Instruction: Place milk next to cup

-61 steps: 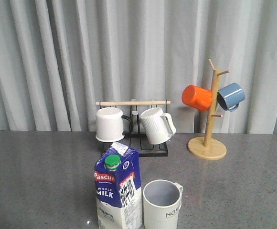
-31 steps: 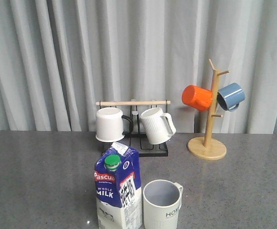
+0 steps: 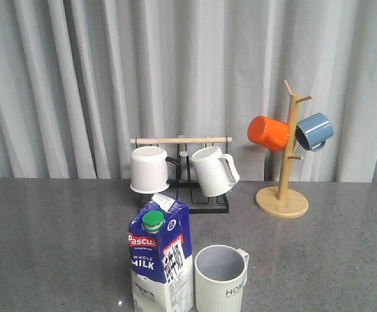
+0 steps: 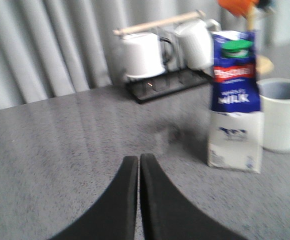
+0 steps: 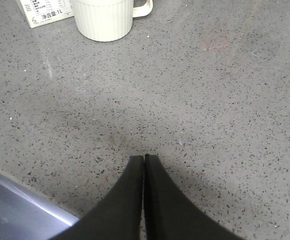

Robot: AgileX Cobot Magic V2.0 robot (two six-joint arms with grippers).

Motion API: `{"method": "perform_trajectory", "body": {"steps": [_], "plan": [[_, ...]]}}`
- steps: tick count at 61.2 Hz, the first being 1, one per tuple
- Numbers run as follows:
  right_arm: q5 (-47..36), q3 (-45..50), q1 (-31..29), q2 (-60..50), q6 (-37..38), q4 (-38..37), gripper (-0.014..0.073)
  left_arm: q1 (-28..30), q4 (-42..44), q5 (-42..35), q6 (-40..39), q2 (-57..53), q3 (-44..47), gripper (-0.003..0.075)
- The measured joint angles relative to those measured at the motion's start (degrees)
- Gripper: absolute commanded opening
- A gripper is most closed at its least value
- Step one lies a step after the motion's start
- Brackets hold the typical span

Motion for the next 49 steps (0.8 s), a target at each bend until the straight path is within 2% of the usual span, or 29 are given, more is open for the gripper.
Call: {"method": "perform_trajectory", "body": {"steps": [8,18,31,49], "plan": [[0.00,0.00,0.00,0.00,0.00,0.00,-0.0006,5.54,0.18,-6.48,-5.74,-6.18,10.88,-0.0008],[0.00,0.00,0.00,0.00,0.00,0.00,-0.0006,10.64,0.23,-8.11,-8.59,-15.71,18.68,-0.0008],[0.00,0.00,0.00,0.00,0.03,-0.06,-0.0006,14.26,0.23,-5.75,-8.80,-20.94,19.03,-0.0008],[-0.04,0.00,0.00,0.00,0.07,-0.06,-0.0006,14.39,0.23,-4.67,-8.98,-20.94,19.03,-0.0008]]}}
